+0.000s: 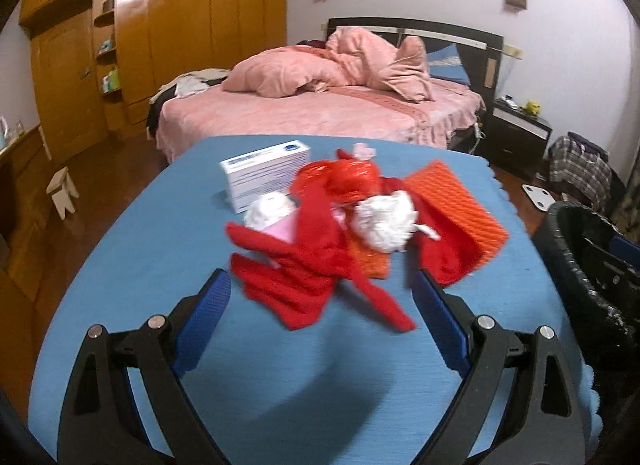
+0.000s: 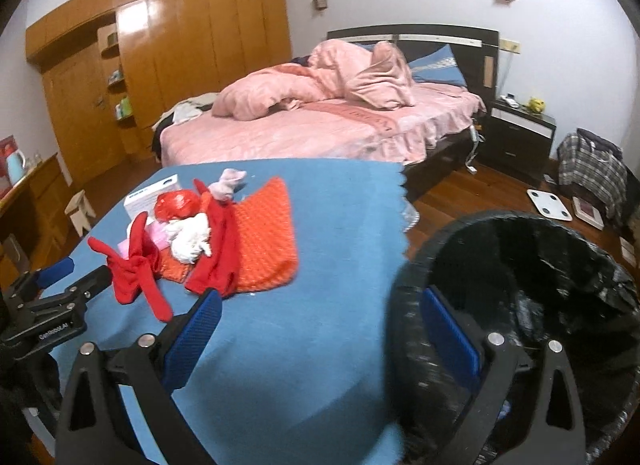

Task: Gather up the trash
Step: 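Return both tools to the table pile, then grasp the red glove with the left tool and lift it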

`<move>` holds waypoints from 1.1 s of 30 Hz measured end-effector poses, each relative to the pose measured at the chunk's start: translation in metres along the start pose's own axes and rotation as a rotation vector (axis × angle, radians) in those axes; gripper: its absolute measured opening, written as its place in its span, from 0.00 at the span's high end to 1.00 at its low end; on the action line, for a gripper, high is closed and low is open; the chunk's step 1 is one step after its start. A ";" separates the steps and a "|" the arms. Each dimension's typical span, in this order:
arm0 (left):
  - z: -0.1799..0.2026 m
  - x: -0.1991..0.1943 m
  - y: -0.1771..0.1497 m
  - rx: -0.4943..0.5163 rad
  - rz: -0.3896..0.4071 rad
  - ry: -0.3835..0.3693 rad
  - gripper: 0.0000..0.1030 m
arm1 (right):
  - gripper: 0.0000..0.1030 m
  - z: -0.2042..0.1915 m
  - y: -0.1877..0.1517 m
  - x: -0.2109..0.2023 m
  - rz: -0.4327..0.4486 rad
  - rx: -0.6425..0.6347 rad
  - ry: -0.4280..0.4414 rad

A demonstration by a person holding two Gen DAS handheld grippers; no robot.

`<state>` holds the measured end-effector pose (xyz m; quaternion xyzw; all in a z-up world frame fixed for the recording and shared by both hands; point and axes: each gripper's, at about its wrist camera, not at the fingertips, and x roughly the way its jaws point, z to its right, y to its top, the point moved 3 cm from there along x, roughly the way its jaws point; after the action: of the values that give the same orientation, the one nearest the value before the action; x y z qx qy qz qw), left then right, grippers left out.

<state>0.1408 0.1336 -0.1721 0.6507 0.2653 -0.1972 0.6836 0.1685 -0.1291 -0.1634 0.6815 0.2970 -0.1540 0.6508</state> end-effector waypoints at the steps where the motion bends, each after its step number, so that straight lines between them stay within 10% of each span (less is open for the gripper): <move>1: -0.004 0.001 -0.001 -0.003 -0.002 0.002 0.13 | 0.06 -0.005 0.000 0.004 -0.003 -0.005 0.004; 15: -0.002 0.045 0.003 -0.044 -0.055 -0.001 0.15 | 0.06 -0.021 -0.001 0.034 -0.041 -0.050 0.001; 33: -0.002 0.060 0.001 -0.037 -0.114 -0.024 0.81 | 0.06 -0.026 -0.006 0.041 -0.061 -0.071 -0.007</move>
<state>0.1878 0.1398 -0.2084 0.6194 0.2973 -0.2385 0.6864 0.1923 -0.0957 -0.1905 0.6482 0.3208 -0.1656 0.6705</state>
